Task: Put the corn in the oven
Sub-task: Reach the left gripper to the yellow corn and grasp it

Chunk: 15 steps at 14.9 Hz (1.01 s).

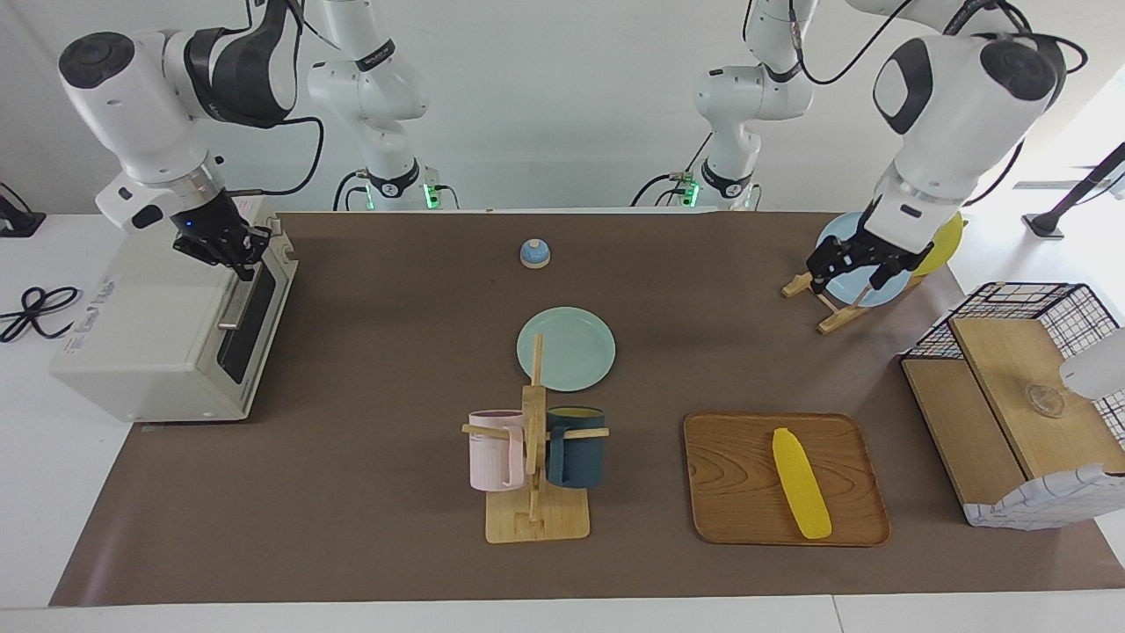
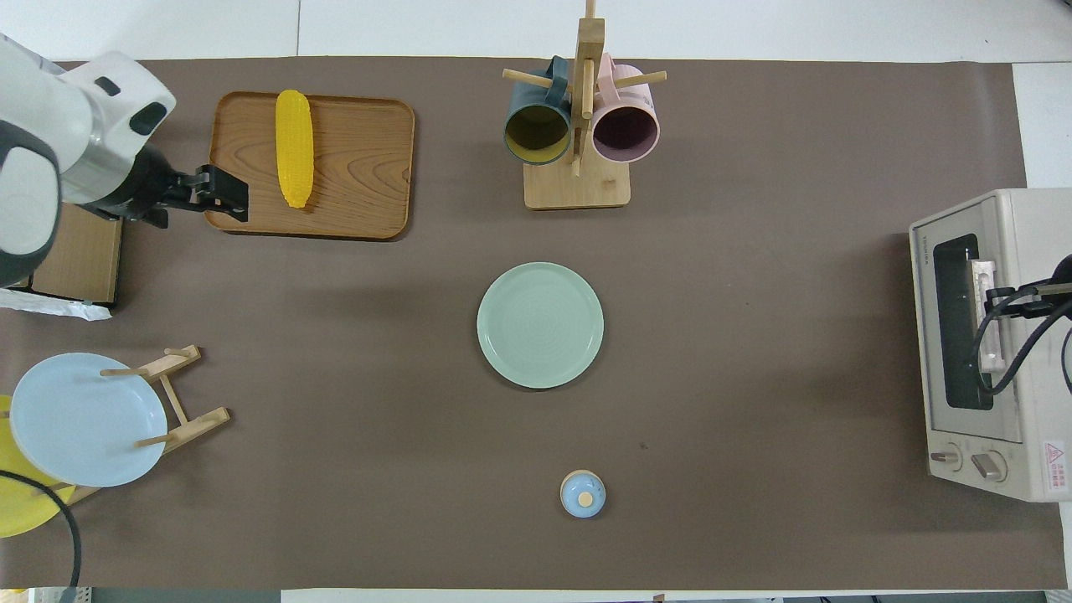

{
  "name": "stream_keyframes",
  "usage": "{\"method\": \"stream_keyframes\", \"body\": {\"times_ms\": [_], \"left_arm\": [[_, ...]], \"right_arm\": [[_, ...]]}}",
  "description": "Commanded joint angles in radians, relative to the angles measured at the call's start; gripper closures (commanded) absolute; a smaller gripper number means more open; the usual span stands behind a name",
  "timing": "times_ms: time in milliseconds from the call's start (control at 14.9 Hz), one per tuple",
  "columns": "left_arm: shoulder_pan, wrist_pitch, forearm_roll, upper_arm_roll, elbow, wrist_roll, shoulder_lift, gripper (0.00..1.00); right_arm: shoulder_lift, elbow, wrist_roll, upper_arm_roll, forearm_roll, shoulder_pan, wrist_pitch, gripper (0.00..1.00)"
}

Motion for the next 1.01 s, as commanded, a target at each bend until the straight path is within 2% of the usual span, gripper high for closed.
{"method": "stream_keyframes", "body": {"times_ms": [0,202,470,739,941], "left_arm": [[-0.012,0.055,-0.008,0.004,0.158,0.044,0.195,0.00],[-0.022,0.118,-0.005,-0.004,0.304,0.068,0.382,0.00],[0.001,0.222,-0.005,-0.004,0.326,0.121,0.444,0.00],[0.001,0.228,-0.005,-0.004,0.457,0.134,0.567,0.00],[0.001,0.274,-0.005,-0.004,0.459,0.142,0.582,0.00]], "right_arm": [[0.001,-0.023,-0.023,0.008,-0.013,-0.030,0.027,1.00],[0.013,-0.030,-0.026,0.008,-0.013,-0.038,0.054,1.00],[0.019,-0.058,-0.026,0.008,-0.013,-0.053,0.077,1.00],[0.033,-0.081,-0.016,0.011,-0.009,-0.038,0.128,1.00],[0.057,-0.081,0.010,0.017,0.005,0.012,0.158,1.00]]}}
